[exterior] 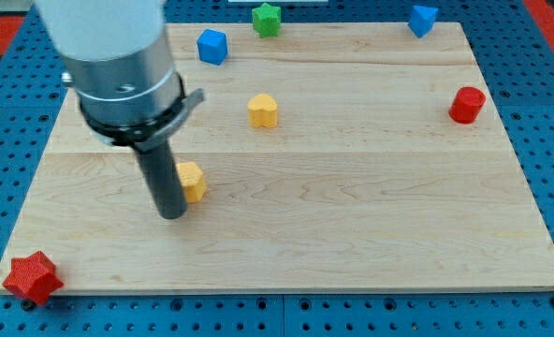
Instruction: Move the blue cube towards the center
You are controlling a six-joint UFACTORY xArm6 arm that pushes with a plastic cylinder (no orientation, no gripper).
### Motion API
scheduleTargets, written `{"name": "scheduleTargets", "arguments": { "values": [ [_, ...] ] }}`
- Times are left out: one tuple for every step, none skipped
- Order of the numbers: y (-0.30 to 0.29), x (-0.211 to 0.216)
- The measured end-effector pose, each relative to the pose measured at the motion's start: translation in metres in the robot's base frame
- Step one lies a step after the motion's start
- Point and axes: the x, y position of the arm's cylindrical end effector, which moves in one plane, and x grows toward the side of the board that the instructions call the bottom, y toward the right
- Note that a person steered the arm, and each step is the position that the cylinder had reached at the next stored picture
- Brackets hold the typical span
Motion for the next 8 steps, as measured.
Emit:
{"name": "scheduleTargets", "arguments": {
  "values": [
    [-0.041, 0.0],
    [-0.075, 0.0],
    [-0.076, 0.0],
    [-0.089, -0.004],
    [-0.108, -0.021],
    [-0.138, -0.044],
    [-0.135, -0.087],
    [-0.115, -0.131]
  ]
}}
